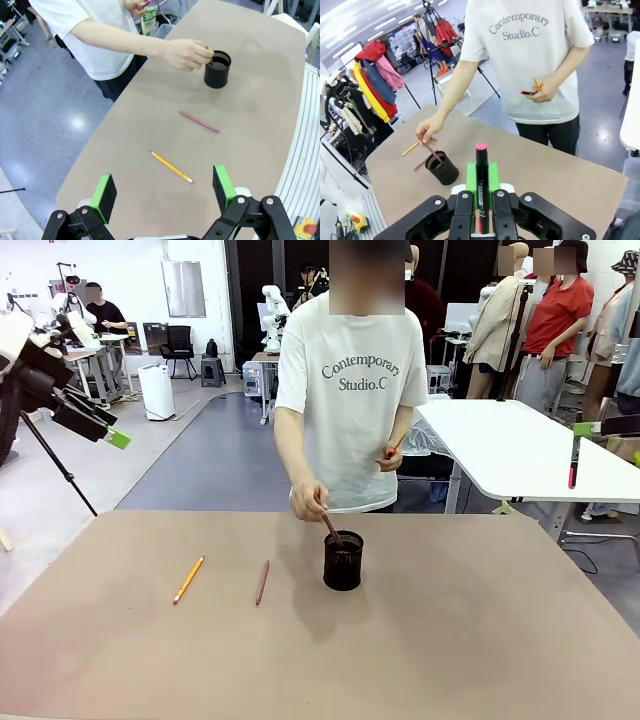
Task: Place the pens into the pen holder.
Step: Pick up a writing instrument from the table and place it into the Pen holder.
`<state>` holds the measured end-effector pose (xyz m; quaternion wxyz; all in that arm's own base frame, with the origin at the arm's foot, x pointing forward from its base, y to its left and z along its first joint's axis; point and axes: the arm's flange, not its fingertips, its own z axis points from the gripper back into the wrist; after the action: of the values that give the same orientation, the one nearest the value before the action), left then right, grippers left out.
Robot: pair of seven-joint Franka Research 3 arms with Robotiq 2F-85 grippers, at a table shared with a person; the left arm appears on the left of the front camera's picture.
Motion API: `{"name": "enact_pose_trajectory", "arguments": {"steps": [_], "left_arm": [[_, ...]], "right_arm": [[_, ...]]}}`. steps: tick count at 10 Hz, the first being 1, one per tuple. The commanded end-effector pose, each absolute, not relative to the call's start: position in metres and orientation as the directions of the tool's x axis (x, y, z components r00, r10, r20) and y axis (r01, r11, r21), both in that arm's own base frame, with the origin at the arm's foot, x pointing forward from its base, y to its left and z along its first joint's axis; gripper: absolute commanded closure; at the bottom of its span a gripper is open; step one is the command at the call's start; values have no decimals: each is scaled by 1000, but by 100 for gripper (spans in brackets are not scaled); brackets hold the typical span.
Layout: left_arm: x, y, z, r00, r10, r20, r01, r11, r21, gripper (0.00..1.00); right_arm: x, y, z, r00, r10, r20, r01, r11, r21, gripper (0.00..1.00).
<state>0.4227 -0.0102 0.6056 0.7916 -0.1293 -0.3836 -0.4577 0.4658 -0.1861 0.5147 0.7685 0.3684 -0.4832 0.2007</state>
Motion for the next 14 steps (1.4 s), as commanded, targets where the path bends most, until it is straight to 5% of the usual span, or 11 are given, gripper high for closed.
{"name": "enact_pose_trajectory", "arguments": {"steps": [1,7,14], "left_arm": [[423,-10,606,276,-616,738,828,543,144,0],[423,-10,606,276,-616,738,828,543,144,0],[423,-10,606,276,-616,738,828,543,144,0]], "right_arm": [[467,-185,515,452,-43,891,-678,633,374,100],[466,-185,513,456,-47,889,-668,641,377,100],[516,-124,550,375,-64,925,-783,512,354,100]]}}
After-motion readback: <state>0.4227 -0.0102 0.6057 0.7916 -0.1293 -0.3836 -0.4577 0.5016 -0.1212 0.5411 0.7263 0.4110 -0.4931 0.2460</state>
